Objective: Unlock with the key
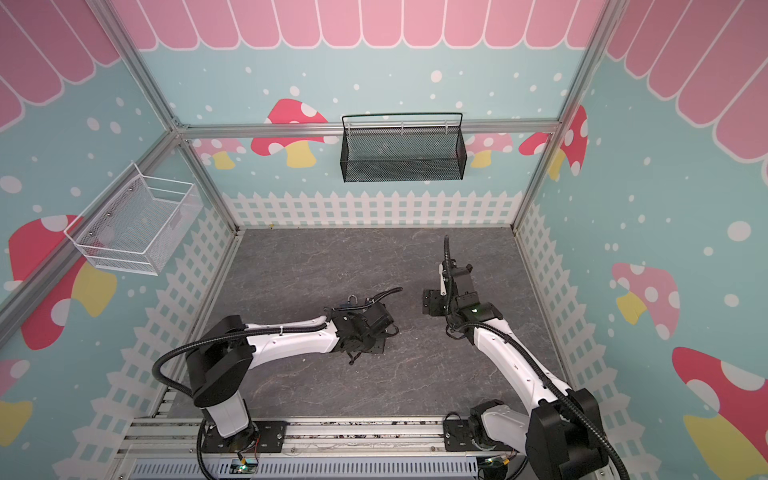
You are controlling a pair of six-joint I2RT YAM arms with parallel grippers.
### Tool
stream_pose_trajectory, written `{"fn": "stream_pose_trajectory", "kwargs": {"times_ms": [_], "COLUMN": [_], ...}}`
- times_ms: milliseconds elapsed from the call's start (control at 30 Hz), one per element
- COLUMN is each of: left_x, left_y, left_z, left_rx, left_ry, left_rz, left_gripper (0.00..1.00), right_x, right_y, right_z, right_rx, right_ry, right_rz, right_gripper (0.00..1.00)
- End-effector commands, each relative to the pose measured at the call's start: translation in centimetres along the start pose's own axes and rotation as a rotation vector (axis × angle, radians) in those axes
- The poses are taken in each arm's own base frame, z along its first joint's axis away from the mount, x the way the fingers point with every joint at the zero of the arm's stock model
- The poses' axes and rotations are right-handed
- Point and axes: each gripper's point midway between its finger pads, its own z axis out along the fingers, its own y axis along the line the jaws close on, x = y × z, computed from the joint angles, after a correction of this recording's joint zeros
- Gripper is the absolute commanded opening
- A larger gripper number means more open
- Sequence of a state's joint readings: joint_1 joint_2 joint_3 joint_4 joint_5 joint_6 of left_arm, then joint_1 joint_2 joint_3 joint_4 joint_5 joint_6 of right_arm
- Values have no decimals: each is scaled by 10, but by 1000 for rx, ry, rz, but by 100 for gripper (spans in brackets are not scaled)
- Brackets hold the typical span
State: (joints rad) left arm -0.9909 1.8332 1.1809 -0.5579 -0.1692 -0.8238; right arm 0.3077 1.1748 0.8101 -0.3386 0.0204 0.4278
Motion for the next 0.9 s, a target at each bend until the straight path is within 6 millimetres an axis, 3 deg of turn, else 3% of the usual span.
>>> {"fn": "stream_pose_trajectory", "kwargs": {"times_ms": [0, 200, 267, 367, 467, 567, 633, 700, 767, 833, 867], "left_x": [-1, 2, -3, -24, -65, -114, -139, -148, -144, -139, -137], "left_y": [6, 13, 7, 2, 23, 100, 182, 251, 316, 354, 361], "left_z": [1, 12, 8, -17, -63, -116, -145, -154, -156, -152, -147], "left_rx": [-71, -99, -65, -22, -16, -121, -273, -383, -509, -614, -635], "left_ry": [7, 26, 13, -59, -213, -428, -593, -688, -732, -792, -808], "left_rz": [-43, -57, -61, -62, -97, -212, -303, -352, -414, -402, -383], "left_gripper": [4, 52, 59, 71, 86, 96, 98, 99, 99, 99, 99], "right_x": [-11, -15, -20, -30, -39, -41, -37, -34, -33, -33, -33], "right_y": [-9, -26, -34, -57, -94, -136, -159, -172, -182, -184, -185], "right_z": [-3, -1, -1, -1, -5, -12, -14, -11, -5, 4, 9], "right_rx": [26, 64, 95, 183, 326, 475, 546, 582, 606, 599, 592], "right_ry": [-56, -94, -122, -173, -245, -359, -442, -499, -516, -531, -538], "right_rz": [10, 14, 11, 15, 60, 103, 112, 105, 92, 56, 37], "right_gripper": [84, 87, 87, 91, 95, 98, 98, 98, 98, 98, 98]}}
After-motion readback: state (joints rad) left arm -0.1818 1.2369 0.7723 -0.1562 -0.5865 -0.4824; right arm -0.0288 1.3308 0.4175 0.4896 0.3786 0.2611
